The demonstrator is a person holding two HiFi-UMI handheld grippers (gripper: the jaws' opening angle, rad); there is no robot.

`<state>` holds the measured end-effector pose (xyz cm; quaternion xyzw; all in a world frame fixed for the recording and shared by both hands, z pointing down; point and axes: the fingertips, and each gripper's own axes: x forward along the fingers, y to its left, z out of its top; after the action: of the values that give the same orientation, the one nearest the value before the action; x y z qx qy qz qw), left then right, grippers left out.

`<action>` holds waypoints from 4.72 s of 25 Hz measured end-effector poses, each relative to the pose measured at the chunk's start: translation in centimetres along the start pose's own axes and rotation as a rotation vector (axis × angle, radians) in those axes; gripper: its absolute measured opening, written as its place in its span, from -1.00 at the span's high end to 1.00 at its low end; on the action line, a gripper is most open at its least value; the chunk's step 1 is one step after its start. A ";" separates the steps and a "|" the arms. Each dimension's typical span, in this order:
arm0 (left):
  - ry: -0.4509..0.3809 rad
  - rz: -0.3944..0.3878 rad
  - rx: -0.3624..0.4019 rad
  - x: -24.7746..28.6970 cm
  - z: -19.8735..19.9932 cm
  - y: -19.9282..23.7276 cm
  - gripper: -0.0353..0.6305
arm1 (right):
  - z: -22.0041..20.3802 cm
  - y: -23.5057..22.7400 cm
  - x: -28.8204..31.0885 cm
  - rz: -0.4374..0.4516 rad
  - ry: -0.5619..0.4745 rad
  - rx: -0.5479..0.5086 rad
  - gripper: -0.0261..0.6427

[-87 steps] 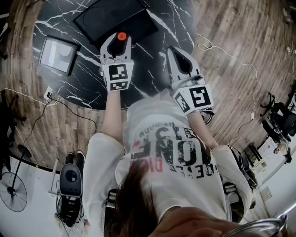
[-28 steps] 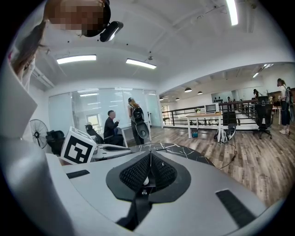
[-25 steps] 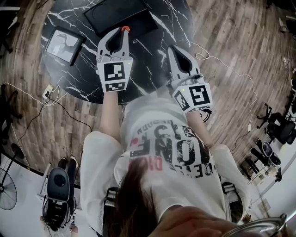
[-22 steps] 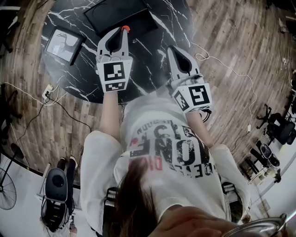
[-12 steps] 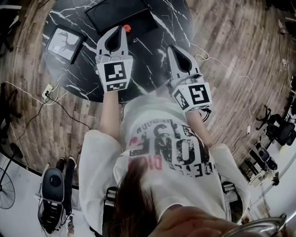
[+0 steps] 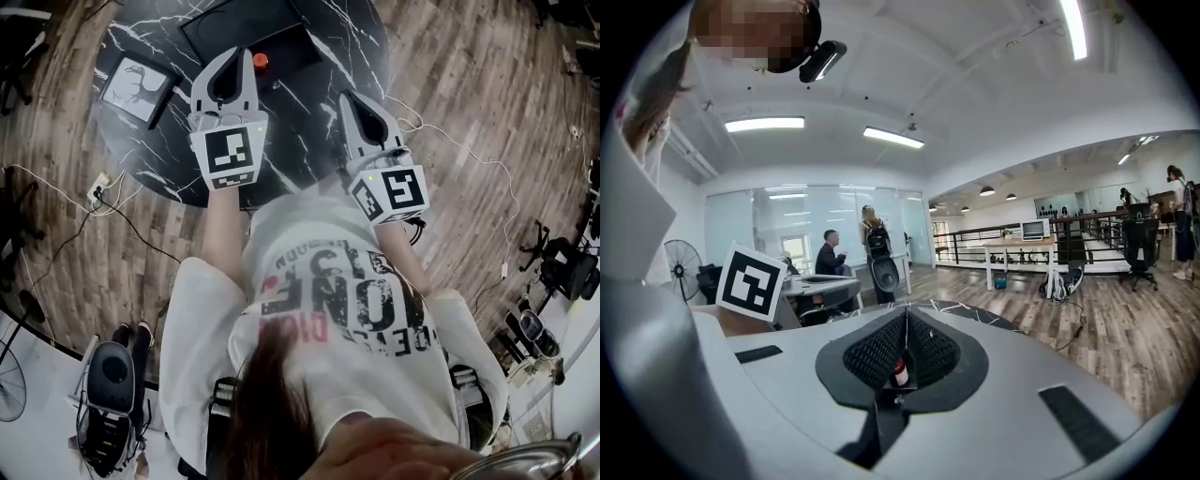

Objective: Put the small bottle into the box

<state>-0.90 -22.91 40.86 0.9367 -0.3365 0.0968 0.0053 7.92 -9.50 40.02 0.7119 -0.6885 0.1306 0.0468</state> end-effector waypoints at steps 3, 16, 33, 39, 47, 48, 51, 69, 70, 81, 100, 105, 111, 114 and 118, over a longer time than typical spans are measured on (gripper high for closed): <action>-0.032 0.015 -0.011 -0.5 1.3 0.3 0.88 | 0.6 -0.1 0.1 0.010 -0.015 -0.008 0.92; -0.097 0.112 -0.012 -2.8 5.1 0.7 0.88 | 2.5 -0.5 0.0 0.083 -0.061 -0.016 0.92; -0.172 0.258 -0.008 -7.8 9.7 -1.1 0.88 | 5.1 -2.2 -2.0 0.194 -0.120 -0.043 0.92; -0.185 0.283 -0.008 -9.4 10.2 -2.9 0.88 | 5.5 -2.6 -3.4 0.224 -0.139 -0.052 0.92; -0.201 0.321 -0.008 -11.7 10.3 -5.2 0.88 | 5.8 -2.7 -4.9 0.267 -0.164 -0.060 0.92; -0.204 0.326 -0.009 -12.0 10.4 -5.3 0.88 | 6.0 -2.7 -5.0 0.271 -0.168 -0.059 0.92; -0.208 0.337 -0.011 -13.0 10.5 -5.7 0.88 | 6.4 -2.5 -5.3 0.283 -0.182 -0.057 0.92; -0.198 0.356 -0.043 -16.6 9.2 -7.8 0.88 | 7.2 -1.8 -7.3 0.319 -0.215 -0.059 0.92; -0.201 0.354 -0.044 -16.7 9.3 -8.0 0.88 | 7.1 -1.8 -7.4 0.320 -0.214 -0.058 0.92; -0.173 0.348 -0.080 -17.9 7.7 -9.6 0.88 | 7.0 -0.8 -8.6 0.351 -0.222 -0.045 0.92; -0.113 0.312 -0.117 -17.0 5.0 -12.0 0.88 | 5.6 -1.5 -9.3 0.373 -0.185 -0.029 0.92; -0.102 0.293 -0.120 -16.5 4.6 -12.5 0.88 | 5.6 -1.9 -9.3 0.371 -0.177 -0.027 0.92; -0.110 0.278 -0.115 -16.0 5.3 -12.8 0.88 | 5.6 -2.0 -9.1 0.370 -0.174 -0.022 0.92; -0.115 0.277 -0.107 -15.9 5.7 -12.6 0.88 | 5.8 -2.1 -9.0 0.370 -0.172 -0.023 0.92; -0.125 0.279 -0.098 -15.7 6.3 -12.0 0.88 | 6.8 -1.7 -8.5 0.405 -0.175 -0.027 0.92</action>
<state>-4.07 -4.26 32.46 0.8836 -0.4674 0.0217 0.0167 10.31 -2.90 31.58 0.5672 -0.8204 0.0658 -0.0306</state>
